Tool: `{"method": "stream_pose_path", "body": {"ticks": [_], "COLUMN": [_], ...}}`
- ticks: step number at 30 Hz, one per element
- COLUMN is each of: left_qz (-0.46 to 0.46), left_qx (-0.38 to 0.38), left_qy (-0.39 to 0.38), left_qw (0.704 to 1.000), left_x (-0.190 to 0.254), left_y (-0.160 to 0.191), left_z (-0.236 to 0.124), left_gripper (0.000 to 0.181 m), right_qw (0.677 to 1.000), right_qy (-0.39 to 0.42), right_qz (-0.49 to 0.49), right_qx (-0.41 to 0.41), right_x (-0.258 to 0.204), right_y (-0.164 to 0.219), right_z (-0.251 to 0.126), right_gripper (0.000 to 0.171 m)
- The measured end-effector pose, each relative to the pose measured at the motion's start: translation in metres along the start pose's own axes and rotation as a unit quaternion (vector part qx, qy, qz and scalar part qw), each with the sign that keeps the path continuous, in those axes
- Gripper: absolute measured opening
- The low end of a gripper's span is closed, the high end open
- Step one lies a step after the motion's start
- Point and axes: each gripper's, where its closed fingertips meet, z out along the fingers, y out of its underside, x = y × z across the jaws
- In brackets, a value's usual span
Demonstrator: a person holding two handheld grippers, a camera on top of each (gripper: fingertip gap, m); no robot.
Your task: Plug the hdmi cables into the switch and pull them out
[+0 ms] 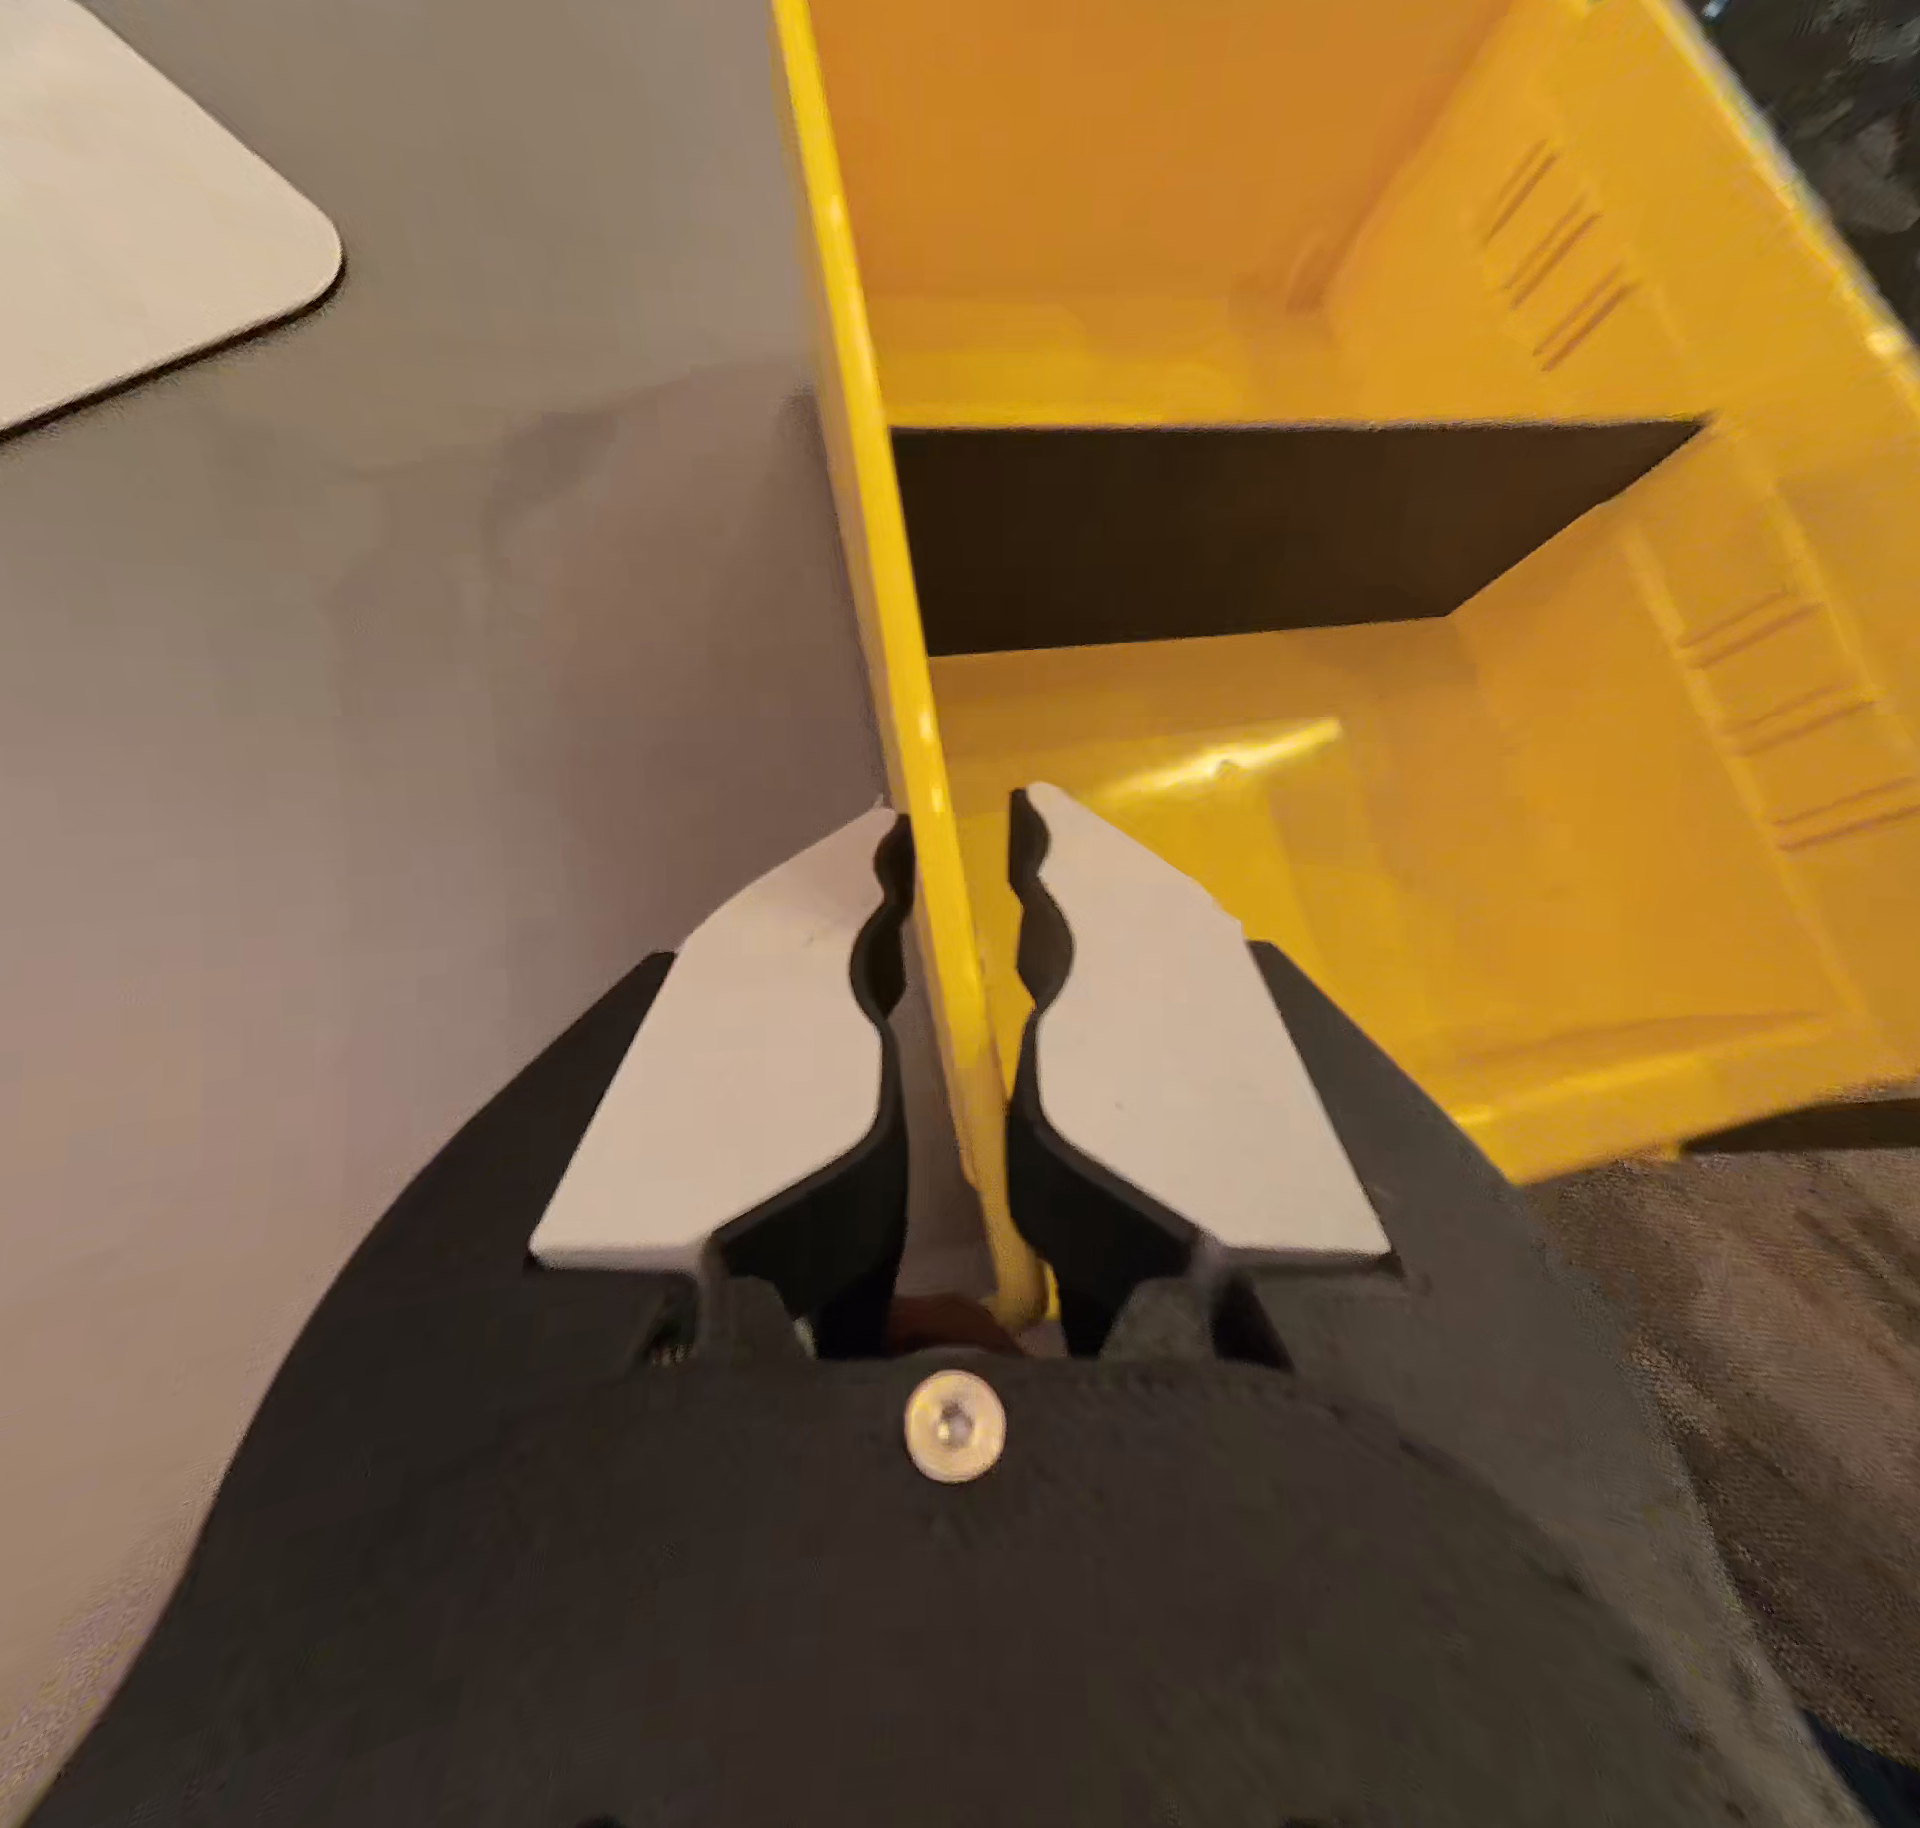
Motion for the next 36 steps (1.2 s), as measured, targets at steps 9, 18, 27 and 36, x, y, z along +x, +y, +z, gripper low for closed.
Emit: {"method": "stream_pose_path", "body": {"ticks": [9, 18, 27, 36], "left_qz": [-0.030, 0.081, -0.014, -0.119], "left_qx": [0.033, 0.075, -0.152, -0.131], "left_qy": [0.111, -0.249, -0.453, -0.382], "left_qw": [0.993, 0.962, 0.879, 0.907], "left_x": [0.025, -0.138, -0.284, -0.309], "left_y": [-0.018, 0.008, 0.160, 0.188], "left_z": [-0.034, -0.243, -0.376, -0.362], "left_gripper": [0.051, 0.043, 0.068, 0.008], "right_qw": [0.997, 0.993, 0.986, 0.977], "right_qy": [0.005, 0.017, 0.026, 0.041], "right_qz": [-0.005, -0.051, -0.074, -0.099], "right_qx": [-0.072, -0.108, -0.150, -0.183], "right_x": [0.042, 0.057, 0.100, 0.131], "right_y": [0.003, -0.002, -0.010, -0.011], "right_z": [0.007, 0.010, 0.004, -0.006], "right_gripper": [0.038, 0.026, 0.016, 0.014]}}
